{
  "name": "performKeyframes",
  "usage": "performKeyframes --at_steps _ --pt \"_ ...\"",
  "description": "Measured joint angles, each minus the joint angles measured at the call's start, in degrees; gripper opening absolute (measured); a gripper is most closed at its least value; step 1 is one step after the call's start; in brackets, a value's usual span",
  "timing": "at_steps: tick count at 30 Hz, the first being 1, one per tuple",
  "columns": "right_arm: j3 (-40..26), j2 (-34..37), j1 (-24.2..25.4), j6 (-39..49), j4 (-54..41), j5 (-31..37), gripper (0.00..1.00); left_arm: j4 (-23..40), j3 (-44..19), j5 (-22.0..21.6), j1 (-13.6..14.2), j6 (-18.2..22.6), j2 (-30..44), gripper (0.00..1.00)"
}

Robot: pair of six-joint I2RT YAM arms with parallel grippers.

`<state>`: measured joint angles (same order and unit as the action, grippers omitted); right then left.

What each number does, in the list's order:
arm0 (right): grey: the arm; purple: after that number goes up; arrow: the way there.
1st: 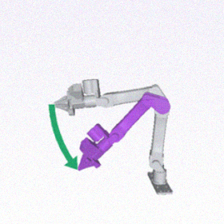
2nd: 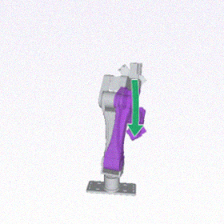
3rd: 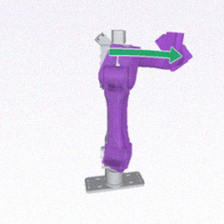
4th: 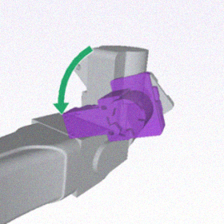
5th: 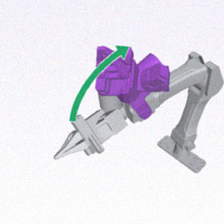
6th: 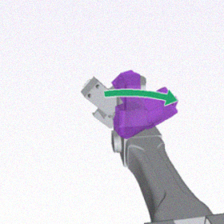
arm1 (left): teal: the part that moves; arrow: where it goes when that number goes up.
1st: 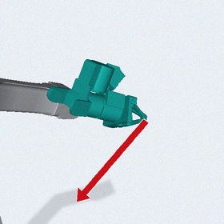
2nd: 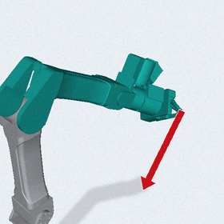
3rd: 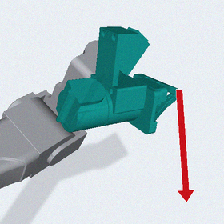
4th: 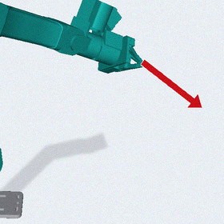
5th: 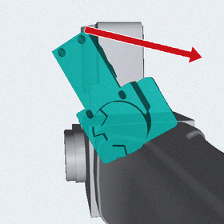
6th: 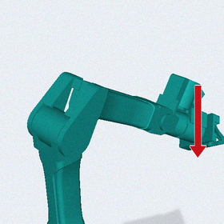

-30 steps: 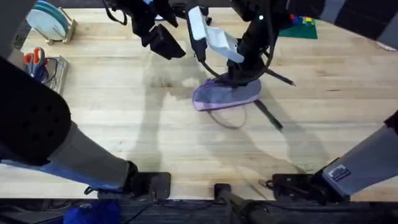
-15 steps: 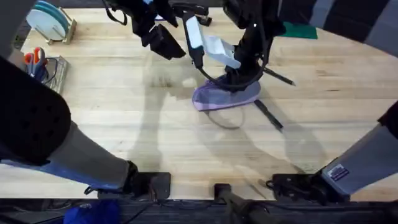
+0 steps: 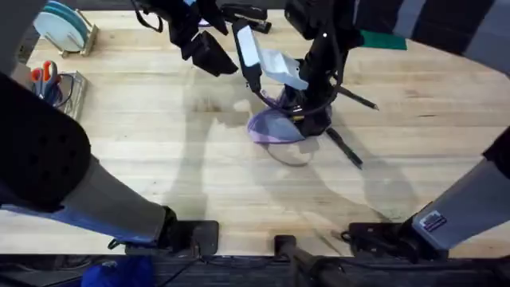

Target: Unzip the bag, pick up the pens from the table one at a time and place them inside, then zip the bag closed.

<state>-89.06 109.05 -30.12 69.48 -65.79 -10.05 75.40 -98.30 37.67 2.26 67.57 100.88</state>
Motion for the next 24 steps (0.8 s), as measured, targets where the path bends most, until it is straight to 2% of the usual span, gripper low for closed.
performKeyframes --at_steps 16,24 --pt "0.0 0.1 -0.1 -1.1 -1.0 0.1 0.996 0.0 0.0 0.0 0.0 0.0 0.0 0.994" --pt "-1.6 0.1 -0.1 -3.6 -6.0 -0.3 0.995 0.0 0.0 0.0 0.0 0.0 0.0 0.994"
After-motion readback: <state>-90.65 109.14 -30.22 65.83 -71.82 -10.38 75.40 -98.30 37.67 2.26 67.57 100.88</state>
